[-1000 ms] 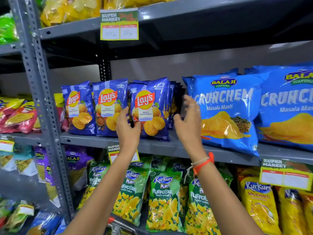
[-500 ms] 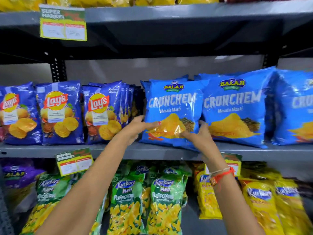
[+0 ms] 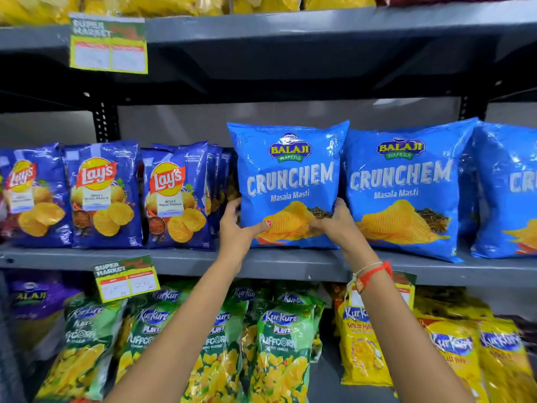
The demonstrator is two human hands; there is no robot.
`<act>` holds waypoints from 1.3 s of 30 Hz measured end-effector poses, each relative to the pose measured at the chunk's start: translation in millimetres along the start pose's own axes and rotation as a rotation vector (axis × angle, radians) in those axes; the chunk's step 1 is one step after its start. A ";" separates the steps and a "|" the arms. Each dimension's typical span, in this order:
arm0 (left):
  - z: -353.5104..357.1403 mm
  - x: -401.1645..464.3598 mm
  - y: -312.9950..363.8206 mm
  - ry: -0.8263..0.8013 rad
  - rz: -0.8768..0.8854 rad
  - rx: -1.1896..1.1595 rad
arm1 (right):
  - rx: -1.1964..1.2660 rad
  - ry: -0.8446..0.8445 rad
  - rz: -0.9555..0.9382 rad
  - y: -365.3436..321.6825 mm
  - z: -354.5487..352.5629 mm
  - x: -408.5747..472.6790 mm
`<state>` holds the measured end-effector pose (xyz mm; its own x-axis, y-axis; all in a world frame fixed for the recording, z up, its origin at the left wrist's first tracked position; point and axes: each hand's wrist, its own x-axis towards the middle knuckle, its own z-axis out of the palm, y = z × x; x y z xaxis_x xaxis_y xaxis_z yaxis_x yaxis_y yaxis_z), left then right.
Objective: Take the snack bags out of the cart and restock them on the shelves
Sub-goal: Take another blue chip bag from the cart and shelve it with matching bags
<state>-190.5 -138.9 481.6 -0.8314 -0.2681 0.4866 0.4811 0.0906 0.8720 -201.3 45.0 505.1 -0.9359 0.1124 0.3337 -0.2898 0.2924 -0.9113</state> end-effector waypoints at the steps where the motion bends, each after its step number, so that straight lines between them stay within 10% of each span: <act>1: 2.3 -1.0 -0.9 0.008 0.016 0.012 | 0.012 0.010 -0.001 3.8 0.8 -0.3; 10: 6.8 -6.2 4.5 0.095 0.088 0.029 | -0.217 0.224 -0.297 1.8 -0.5 -21.3; 20: 85.5 -63.4 61.0 0.280 0.815 0.130 | -0.147 0.729 -0.493 -8.6 -83.7 -52.8; 26: 168.8 -59.9 56.7 -0.154 0.491 0.134 | -0.385 0.689 -0.161 34.8 -147.4 -39.8; 31: 198.8 -43.9 31.6 -0.155 0.164 0.076 | -0.204 0.324 -0.061 54.6 -157.3 -36.7; 39: 207.2 -55.5 29.7 -0.170 0.060 0.000 | -0.202 0.233 -0.095 52.5 -177.5 -29.0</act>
<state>-187.6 77.4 491.7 -0.8360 -0.0963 0.5402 0.5316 0.1020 0.8408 -153.8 225.7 490.3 -0.8290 0.2832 0.4822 -0.3062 0.4917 -0.8151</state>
